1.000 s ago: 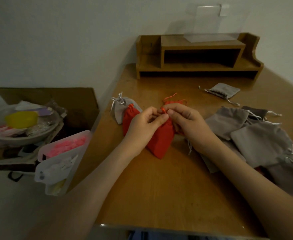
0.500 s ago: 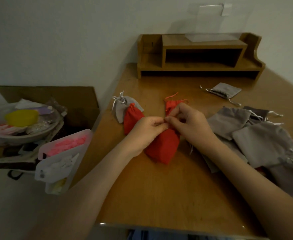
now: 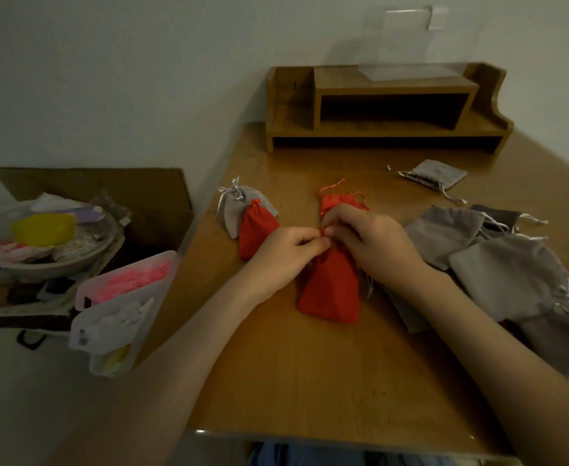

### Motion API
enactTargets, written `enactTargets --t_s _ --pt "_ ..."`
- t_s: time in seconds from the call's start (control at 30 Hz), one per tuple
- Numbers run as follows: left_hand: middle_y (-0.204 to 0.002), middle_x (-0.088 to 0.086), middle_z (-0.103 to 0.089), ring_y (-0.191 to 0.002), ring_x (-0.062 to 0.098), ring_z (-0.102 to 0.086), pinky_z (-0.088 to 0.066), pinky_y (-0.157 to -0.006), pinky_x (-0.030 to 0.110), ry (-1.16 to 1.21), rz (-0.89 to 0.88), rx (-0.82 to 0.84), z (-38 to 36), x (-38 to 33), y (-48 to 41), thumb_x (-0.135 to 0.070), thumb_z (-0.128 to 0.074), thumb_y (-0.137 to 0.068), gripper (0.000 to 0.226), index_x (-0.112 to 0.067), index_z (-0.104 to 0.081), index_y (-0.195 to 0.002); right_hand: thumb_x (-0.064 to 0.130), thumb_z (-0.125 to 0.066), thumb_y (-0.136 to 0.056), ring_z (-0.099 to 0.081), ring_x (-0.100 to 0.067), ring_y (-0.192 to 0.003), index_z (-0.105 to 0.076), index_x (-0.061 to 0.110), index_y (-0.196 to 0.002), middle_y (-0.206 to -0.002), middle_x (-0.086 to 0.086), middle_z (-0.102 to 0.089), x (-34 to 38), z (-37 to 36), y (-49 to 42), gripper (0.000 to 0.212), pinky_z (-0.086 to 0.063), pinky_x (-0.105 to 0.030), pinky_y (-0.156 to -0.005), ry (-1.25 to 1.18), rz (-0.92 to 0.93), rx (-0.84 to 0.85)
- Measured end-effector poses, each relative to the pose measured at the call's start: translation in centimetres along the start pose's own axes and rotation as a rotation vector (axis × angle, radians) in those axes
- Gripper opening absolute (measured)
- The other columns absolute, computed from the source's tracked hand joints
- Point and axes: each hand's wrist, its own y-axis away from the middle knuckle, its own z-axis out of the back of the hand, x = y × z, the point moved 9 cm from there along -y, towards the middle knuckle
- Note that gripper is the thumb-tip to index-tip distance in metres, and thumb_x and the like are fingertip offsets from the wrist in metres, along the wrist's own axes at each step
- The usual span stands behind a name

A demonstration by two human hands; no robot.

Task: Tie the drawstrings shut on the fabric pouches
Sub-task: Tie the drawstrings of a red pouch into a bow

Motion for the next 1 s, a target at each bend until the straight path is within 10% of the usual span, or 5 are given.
enactTargets --t_s 0.17,0.47,0.63,1.0 --pt "-0.075 0.006 -0.058 -0.072 0.014 -0.051 -0.037 -0.071 0.033 0.016 -0.002 0.022 0.1 -0.1 0.0 -0.019 -0.056 -0.095 0.023 -0.001 -0.068 -0.087 0.023 -0.054 -0.094 -0.053 -0.012 -0.069 -0.056 0.015 -0.097 -0.079 0.007 -0.059 0.1 -0.3 0.1 0.009 -0.04 -0.033 -0.057 0.032 -0.001 -0.018" --pt "-0.083 0.001 -0.069 -0.08 0.01 -0.063 -0.051 -0.079 0.033 0.07 0.004 -0.058 0.8 -0.1 -0.1 -0.016 -0.065 -0.089 0.006 -0.016 -0.071 -0.086 0.007 -0.047 -0.089 -0.062 -0.019 -0.091 -0.065 0.016 -0.107 -0.1 -0.003 -0.065 0.9 -0.4 0.0 0.026 -0.049 -0.037 -0.073 -0.082 0.116 0.042" --pt "-0.076 -0.009 -0.071 -0.077 0.001 -0.065 -0.048 -0.072 0.016 0.236 0.068 0.102 -0.3 0.0 0.0 -0.017 -0.062 -0.088 0.008 -0.017 -0.07 -0.09 0.005 -0.055 -0.091 -0.06 -0.003 -0.091 -0.068 0.021 -0.095 -0.095 0.007 -0.066 0.7 0.2 -0.1 0.022 -0.047 -0.018 -0.08 -0.264 0.071 0.14" --pt "-0.088 0.002 -0.065 -0.089 0.014 -0.06 -0.046 -0.086 0.027 0.357 0.117 0.187 -1.0 0.5 -0.1 -0.032 -0.065 -0.073 0.031 -0.01 -0.066 -0.095 0.01 -0.057 -0.093 -0.055 0.006 -0.078 -0.059 0.016 -0.091 -0.084 0.012 -0.06 0.9 0.1 0.0 0.006 -0.04 -0.008 -0.068 -0.321 0.001 0.087"
